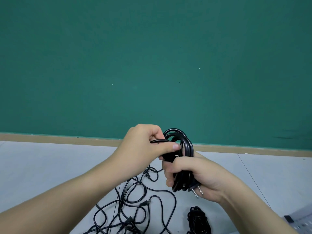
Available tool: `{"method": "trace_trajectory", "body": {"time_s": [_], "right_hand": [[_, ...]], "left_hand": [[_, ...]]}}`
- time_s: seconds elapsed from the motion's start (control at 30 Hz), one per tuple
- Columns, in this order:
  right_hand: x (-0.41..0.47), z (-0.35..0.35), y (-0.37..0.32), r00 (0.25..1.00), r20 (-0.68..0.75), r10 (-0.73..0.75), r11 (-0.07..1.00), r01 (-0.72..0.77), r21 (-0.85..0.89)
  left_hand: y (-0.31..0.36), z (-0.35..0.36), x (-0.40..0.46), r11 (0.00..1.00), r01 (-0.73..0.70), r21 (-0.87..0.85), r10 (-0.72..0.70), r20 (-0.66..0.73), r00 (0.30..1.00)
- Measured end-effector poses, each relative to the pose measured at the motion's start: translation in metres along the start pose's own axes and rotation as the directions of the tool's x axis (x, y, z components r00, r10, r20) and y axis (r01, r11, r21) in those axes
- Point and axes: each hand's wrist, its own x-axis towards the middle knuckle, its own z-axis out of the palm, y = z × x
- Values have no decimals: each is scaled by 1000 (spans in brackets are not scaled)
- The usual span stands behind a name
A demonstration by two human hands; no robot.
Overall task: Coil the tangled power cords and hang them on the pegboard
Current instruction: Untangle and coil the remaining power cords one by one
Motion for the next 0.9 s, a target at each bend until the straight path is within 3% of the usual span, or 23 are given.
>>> {"method": "trace_trajectory", "body": {"time_s": [0.1,0.33,0.57,0.73,0.9], "right_hand": [[0,1,2,999,30,-12,1000,12,22],[6,2,1,998,30,46,933,-54,356],[2,-19,-16,984,-175,-28,862,112,495],[3,-25,-16,965,-255,-65,837,192,513],[1,-39,-25,918,-381,-110,793,313,523]], "left_hand": [[0,3,-3,999,-13,32,13,-12,1000],[-3,5,-1,984,-131,118,120,93,988],[-10,-16,10,989,-78,126,72,55,996],[-13,-40,15,948,-129,290,83,166,983],[-23,-67,22,902,-64,427,-61,273,960]]}}
